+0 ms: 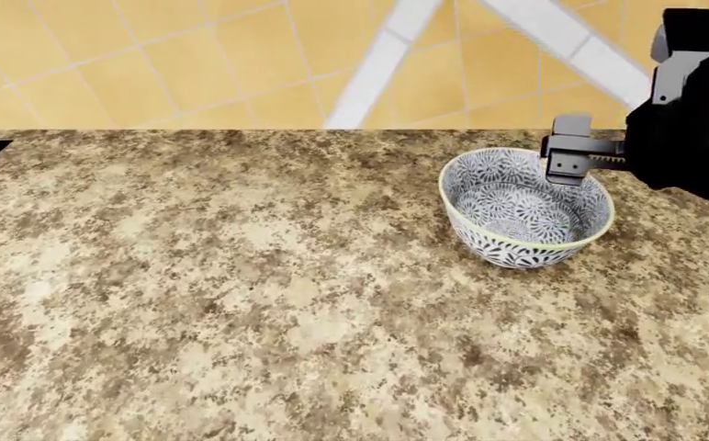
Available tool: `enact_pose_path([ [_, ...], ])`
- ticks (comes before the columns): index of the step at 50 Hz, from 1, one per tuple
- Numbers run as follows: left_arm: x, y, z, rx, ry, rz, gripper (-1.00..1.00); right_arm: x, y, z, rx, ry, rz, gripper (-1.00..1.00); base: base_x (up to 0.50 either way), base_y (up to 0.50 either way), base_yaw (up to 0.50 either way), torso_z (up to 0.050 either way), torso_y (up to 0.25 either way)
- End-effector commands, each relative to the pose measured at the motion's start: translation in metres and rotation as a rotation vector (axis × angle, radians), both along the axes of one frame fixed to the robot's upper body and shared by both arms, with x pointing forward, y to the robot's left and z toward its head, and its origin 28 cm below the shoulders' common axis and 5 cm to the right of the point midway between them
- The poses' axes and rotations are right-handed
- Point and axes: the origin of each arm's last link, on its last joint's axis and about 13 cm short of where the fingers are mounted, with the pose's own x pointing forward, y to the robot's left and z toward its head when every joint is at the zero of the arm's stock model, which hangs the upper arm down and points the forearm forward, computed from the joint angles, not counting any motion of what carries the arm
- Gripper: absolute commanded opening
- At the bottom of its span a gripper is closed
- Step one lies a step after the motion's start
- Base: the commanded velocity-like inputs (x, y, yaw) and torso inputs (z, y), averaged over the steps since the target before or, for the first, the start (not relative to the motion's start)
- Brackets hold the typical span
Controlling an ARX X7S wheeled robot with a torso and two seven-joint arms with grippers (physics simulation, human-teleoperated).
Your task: Place the two vegetables and bowl onto the tray for setting up a vegetable dip station.
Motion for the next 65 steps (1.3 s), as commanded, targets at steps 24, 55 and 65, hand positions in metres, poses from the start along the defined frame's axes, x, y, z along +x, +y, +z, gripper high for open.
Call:
enact_pose_path([
  [24, 0.001, 0.000, 0.001, 0.003, 0.002, 0.000, 1.00, 0.022, -0.005, -0.047, 0.070, 0.099, 0.038, 1.00, 0.00, 0.00, 0.00, 0.000, 0.000],
  [55, 0.001, -0.002, 0.000, 0.010, 0.006, -0.005, 1.00, 0.024, -0.014, -0.080, 0.037, 0.115, 0.093, 1.00, 0.00, 0.00, 0.00, 0.000, 0.000],
  [65, 0.002, -0.002, 0.000, 0.011, 0.008, -0.006, 1.00, 0.026, -0.018, -0.084, 0.042, 0.102, 0.086, -1.00, 0.00, 0.00, 0.00, 0.000, 0.000],
])
